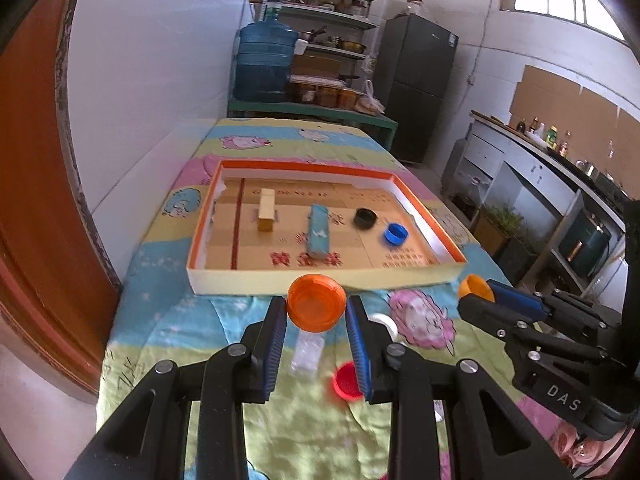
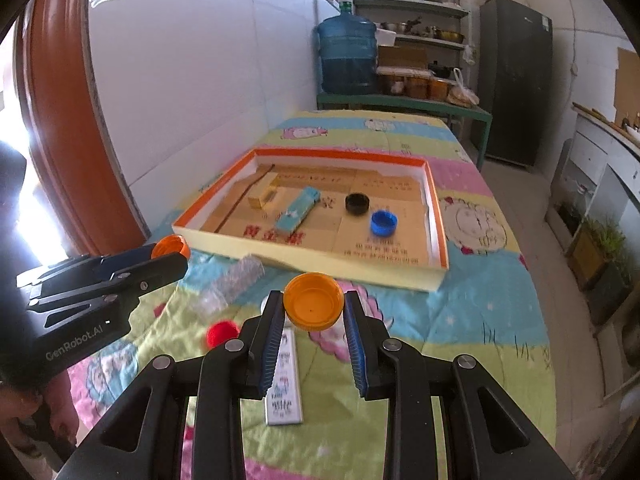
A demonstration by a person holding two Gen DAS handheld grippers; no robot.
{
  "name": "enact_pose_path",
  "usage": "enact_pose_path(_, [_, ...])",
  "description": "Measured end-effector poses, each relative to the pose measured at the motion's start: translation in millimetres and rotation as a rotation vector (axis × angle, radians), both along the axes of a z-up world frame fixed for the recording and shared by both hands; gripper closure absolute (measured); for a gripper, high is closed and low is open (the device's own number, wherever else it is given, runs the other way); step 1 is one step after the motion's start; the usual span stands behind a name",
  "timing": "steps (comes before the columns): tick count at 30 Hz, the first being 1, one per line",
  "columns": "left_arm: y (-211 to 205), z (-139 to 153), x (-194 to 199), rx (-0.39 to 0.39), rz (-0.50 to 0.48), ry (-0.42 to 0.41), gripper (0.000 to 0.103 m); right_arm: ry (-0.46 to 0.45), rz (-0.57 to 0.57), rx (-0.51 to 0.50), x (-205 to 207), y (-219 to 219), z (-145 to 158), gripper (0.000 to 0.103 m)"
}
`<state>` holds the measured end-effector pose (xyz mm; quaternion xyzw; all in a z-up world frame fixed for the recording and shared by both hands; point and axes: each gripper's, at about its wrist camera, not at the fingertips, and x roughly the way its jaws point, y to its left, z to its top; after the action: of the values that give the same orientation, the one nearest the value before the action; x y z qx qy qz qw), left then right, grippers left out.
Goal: Organize rigid objects
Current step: 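Carry both orange caps over the box lid and lower them inside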
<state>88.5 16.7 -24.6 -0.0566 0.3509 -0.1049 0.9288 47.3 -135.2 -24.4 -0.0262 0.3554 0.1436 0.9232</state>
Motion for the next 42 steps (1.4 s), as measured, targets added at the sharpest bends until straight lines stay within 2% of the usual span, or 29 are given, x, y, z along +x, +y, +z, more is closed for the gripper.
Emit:
enact_pose_path(11, [13, 7, 26, 0.006, 0.053, -0.006, 0.072, -0.027, 0.004, 0.006, 30, 1, 12, 0.072])
enact_pose_path(22, [18, 16, 57, 0.035, 0.064, -0.010, 0.072, -0.044, 0.008, -0.009, 61, 2, 21, 0.072])
enact_pose_path(33, [25, 28, 122, 0.049, 0.082, -0.003, 0.072, -0.058, 0.019, -0.041, 122, -1, 34, 0.073])
enact_pose_path(42, [23, 25, 175, 0.053, 0.074, 0.047, 0.072, -0.015, 0.013, -0.020, 175, -16, 32, 0.073])
